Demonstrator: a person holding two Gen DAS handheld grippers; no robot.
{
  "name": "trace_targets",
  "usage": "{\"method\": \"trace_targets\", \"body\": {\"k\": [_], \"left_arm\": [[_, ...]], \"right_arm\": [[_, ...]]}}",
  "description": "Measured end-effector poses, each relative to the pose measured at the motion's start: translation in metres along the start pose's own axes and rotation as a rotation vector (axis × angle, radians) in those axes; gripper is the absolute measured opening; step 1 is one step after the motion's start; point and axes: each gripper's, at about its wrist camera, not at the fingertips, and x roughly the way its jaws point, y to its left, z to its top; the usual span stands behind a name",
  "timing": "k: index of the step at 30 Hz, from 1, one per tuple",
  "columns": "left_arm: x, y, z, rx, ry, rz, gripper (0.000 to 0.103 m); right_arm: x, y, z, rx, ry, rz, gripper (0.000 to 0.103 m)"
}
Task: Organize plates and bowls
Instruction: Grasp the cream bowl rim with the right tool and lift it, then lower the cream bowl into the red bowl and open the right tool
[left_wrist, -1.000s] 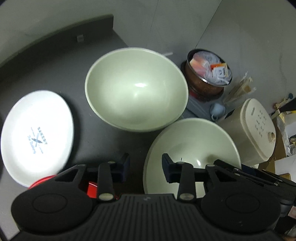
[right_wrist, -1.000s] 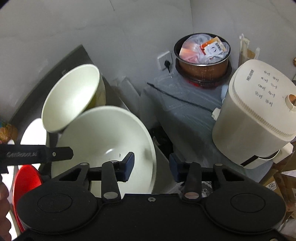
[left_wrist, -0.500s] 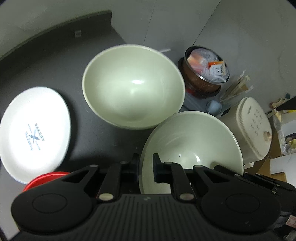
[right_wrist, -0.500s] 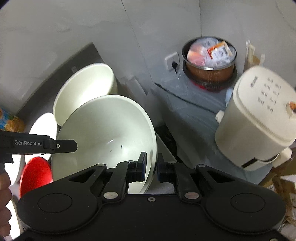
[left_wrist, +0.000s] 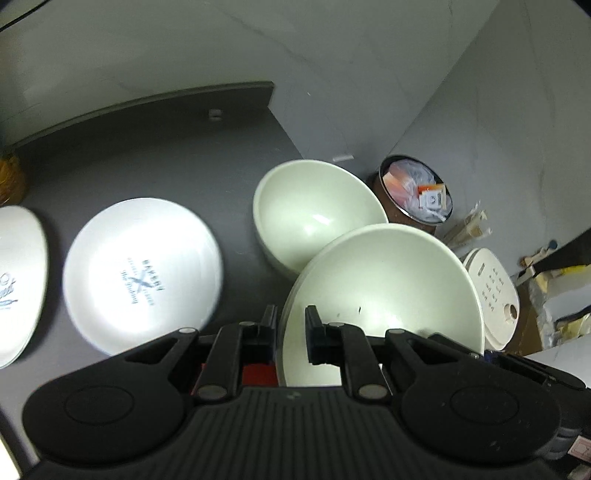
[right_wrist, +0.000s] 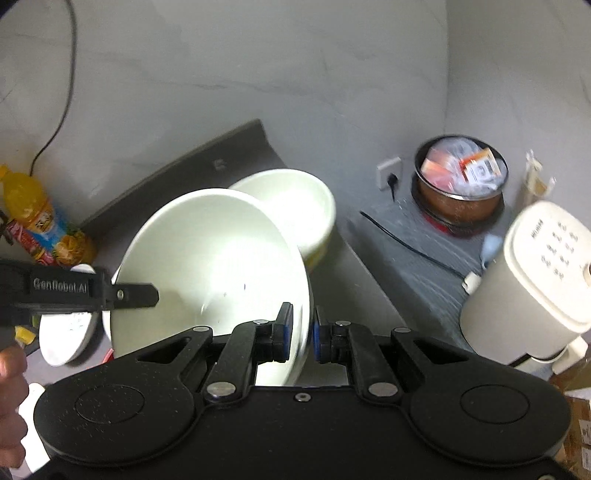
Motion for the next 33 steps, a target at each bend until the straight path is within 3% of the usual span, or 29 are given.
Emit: {"method": "trace_targets", "body": {"k": [15, 22, 33], "left_arm": [[-0.066, 0.068, -0.031, -0.101, -0.09, -0.012, 0.014], [-0.068, 0.093, -0.049, -0.141, -0.063, 0.027, 0.014], [-0.048, 0.108, -0.072, -0.159, 0.024, 0.06, 0.014]], "right_arm": [[-0.022, 0.067, -0.011, -0.079, -0.06, 0.047, 0.012], [-0.01, 0.089, -0.028, -0.115, 0.003, 0.057, 0.012], [0.002, 0.09, -0.047, -0.141, 0.085, 0.055, 0.012]]}}
